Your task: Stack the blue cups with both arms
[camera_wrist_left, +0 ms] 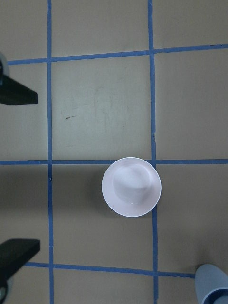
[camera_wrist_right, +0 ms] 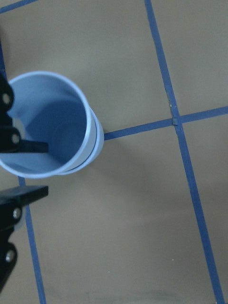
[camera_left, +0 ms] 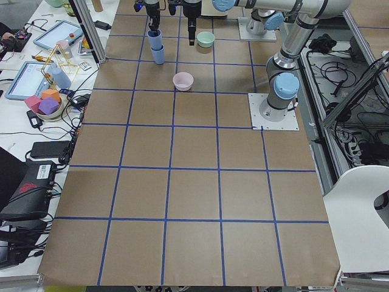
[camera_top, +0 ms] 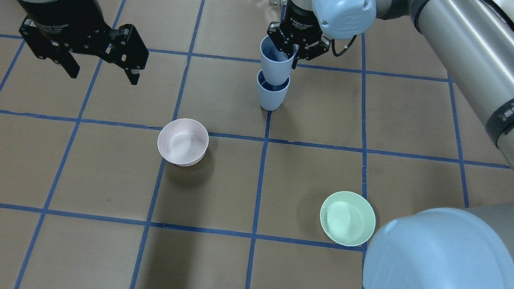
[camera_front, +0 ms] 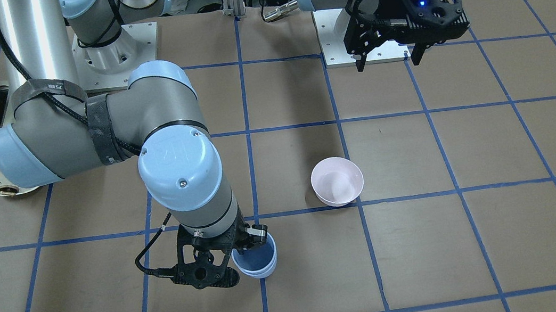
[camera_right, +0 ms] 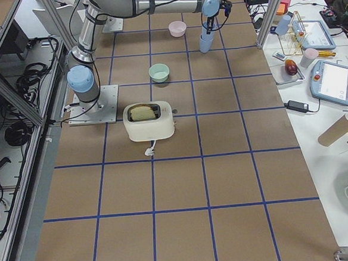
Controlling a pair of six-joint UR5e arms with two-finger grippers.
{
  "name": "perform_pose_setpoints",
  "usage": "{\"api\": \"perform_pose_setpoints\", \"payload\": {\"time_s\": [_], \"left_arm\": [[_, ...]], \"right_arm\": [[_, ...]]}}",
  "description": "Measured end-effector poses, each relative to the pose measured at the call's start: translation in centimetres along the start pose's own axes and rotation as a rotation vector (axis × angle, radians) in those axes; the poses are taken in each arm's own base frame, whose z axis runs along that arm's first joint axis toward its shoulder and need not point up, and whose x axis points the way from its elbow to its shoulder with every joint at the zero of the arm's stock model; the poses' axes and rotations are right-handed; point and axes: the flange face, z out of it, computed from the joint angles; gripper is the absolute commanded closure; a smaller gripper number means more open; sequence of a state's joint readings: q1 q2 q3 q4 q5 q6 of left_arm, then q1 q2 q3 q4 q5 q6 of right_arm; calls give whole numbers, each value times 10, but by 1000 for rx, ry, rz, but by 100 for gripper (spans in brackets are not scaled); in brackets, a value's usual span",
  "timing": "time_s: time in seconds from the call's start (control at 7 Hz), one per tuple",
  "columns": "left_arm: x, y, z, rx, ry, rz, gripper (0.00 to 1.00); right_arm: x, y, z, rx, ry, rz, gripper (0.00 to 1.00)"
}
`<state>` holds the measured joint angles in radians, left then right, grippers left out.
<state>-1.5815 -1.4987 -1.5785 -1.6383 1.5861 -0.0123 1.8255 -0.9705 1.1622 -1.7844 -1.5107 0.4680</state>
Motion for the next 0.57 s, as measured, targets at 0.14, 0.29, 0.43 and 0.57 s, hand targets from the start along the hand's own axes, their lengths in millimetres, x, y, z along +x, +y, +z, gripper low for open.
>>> {"api": "perform_pose_setpoints", "payload": {"time_s": [0.14,0.29,0.43,0.57], "left_arm": [[0,0,0,0,0,0,0],[0,0,0,1,0,0,0],[0,0,0,0,0,0,0],[0,0,0,0,0,0,0]], "right_arm": [[0,-1,-2,7,1,3,0],[1,0,-6,11,2,4,0],[5,1,-18,15,2,5,0],[19,4,-41,13,4,10,0]]}}
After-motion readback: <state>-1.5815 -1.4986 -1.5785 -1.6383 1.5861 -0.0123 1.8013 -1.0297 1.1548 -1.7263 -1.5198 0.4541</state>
